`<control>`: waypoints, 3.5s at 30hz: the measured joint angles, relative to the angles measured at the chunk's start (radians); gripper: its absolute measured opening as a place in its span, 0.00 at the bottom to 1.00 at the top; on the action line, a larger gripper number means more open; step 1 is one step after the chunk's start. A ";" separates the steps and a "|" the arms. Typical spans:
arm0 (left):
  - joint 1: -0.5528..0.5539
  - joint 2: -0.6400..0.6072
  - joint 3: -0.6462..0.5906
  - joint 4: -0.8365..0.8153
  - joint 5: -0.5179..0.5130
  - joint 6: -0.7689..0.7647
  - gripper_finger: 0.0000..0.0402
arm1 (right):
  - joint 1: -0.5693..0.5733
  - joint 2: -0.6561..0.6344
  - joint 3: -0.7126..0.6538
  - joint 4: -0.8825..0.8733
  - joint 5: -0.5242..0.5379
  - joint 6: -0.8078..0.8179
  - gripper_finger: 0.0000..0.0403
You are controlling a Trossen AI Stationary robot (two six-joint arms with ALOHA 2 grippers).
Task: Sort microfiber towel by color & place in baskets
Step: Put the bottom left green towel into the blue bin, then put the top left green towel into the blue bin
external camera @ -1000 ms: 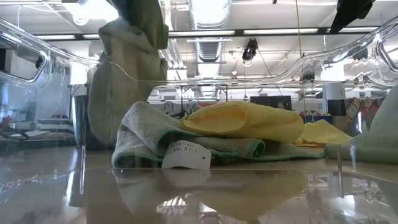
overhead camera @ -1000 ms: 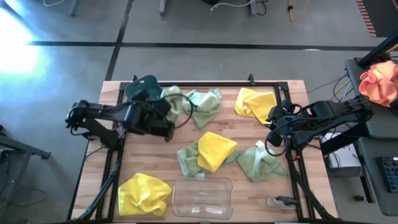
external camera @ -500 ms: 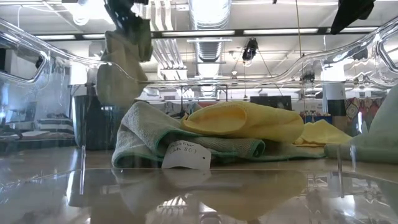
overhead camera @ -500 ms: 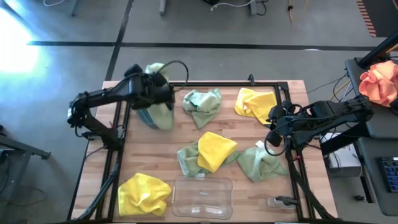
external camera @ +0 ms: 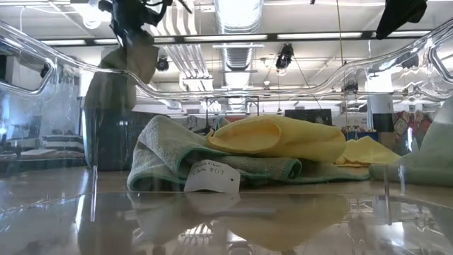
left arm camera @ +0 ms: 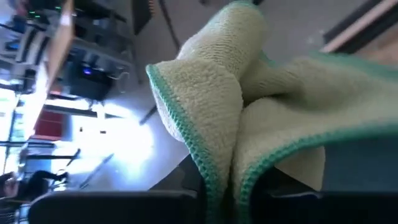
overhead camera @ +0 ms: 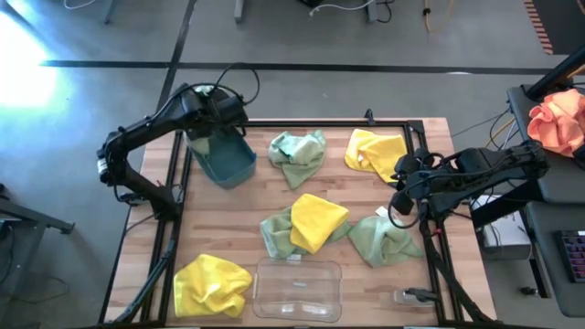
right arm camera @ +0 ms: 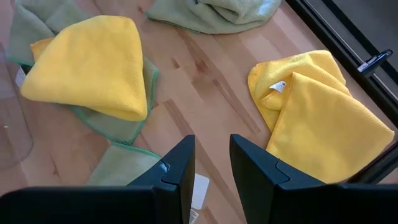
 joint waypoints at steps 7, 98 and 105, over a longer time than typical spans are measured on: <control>-0.010 -0.005 0.000 0.000 0.185 -0.025 0.19 | 0.000 0.000 0.000 -0.001 0.000 -0.012 0.23; -0.046 0.592 0.022 0.792 0.860 0.413 0.02 | 0.000 0.000 -0.005 0.000 0.026 0.000 0.23; -0.056 0.534 0.022 0.735 0.864 0.387 0.00 | 0.000 0.000 -0.005 0.000 0.026 -0.002 0.23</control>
